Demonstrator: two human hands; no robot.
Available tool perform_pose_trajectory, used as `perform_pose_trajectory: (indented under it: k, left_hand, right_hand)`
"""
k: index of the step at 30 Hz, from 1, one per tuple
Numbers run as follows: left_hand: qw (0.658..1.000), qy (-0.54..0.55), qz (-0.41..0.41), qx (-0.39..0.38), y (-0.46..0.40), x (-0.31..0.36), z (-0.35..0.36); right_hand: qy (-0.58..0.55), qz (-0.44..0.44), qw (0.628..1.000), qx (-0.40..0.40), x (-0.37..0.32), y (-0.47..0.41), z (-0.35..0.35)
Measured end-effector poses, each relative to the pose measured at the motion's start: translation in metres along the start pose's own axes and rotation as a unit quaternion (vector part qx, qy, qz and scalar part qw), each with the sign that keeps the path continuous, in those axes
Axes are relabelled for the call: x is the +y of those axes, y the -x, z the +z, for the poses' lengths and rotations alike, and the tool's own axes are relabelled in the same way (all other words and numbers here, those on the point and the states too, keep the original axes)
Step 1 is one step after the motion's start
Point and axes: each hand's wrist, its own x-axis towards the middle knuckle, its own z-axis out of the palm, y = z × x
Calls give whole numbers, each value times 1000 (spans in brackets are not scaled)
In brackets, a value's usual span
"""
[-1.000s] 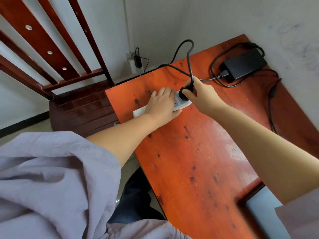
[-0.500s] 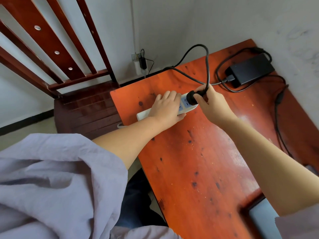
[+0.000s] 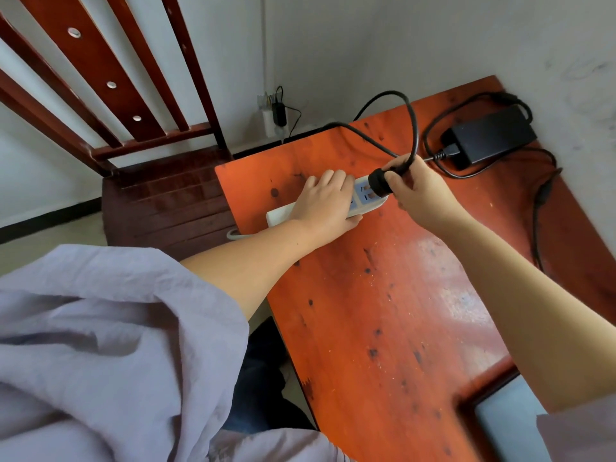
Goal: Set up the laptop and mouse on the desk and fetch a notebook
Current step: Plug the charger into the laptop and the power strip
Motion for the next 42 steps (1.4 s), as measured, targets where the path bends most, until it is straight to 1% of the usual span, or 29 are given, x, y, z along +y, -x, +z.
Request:
perform_pose_trajectory:
  k: [6, 16, 20, 26, 29, 34, 38, 42]
  left_hand:
    - [1000, -10, 2, -8, 0, 0, 1]
    - [999, -32, -1, -15, 0, 1, 1]
    - [1000, -24, 2, -9, 0, 0, 1]
    - [1000, -25, 4, -15, 0, 0, 1]
    - [1000, -19, 3, -13, 0, 0, 1]
    - [1000, -11, 3, -7, 0, 0, 0]
    - [999, -35, 0, -13, 0, 1, 3]
    - [1000, -19, 1, 1, 0, -1, 3]
  right_hand:
    - [82, -53, 995, -30, -11, -4, -5]
    - [153, -45, 986, -42, -28, -14, -2]
    - [145, -39, 988, -31, -25, -10, -2]
    - [156, -37, 985, -60, -33, -9, 5]
    - [149, -28, 987, -49, -35, -5, 10]
    - [106, -9, 994, -32, -33, 6, 15]
    - [147, -3, 988, -53, -42, -5, 11]
    - [157, -14, 987, -43, -37, -2, 16]
